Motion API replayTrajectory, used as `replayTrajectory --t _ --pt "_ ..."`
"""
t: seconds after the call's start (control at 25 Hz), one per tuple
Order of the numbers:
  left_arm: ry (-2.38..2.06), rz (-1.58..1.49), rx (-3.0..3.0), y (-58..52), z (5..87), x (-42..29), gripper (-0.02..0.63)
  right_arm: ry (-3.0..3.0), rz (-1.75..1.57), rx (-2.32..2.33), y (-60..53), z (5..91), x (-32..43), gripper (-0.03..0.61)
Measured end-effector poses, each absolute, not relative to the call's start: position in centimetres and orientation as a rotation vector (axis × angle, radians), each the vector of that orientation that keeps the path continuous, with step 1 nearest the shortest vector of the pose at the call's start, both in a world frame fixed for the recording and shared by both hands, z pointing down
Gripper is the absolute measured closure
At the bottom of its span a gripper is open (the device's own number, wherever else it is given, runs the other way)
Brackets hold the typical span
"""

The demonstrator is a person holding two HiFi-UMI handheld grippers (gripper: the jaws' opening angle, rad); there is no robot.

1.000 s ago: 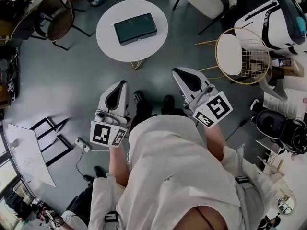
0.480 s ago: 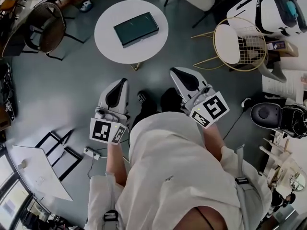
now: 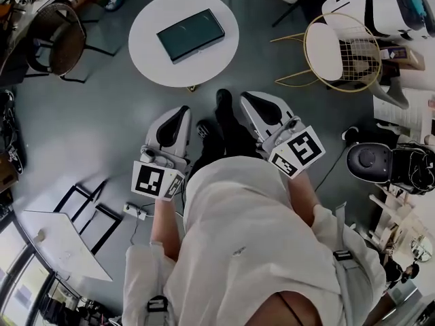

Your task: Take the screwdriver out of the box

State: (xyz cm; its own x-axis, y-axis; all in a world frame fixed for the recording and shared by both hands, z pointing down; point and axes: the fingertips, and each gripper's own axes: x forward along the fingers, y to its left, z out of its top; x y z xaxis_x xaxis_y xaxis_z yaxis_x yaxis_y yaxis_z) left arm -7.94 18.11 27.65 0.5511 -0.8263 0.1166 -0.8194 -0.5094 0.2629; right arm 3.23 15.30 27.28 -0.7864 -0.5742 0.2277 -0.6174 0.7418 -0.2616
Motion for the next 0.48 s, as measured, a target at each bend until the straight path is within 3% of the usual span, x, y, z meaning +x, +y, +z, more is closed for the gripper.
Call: replayTrajectory --t 0.48 --pt "-1.523 0.046 2.489 12.5 25.0 -7.5 0.604 -2.851 0.431 0.834 7.5 27.4 3.1 0.571"
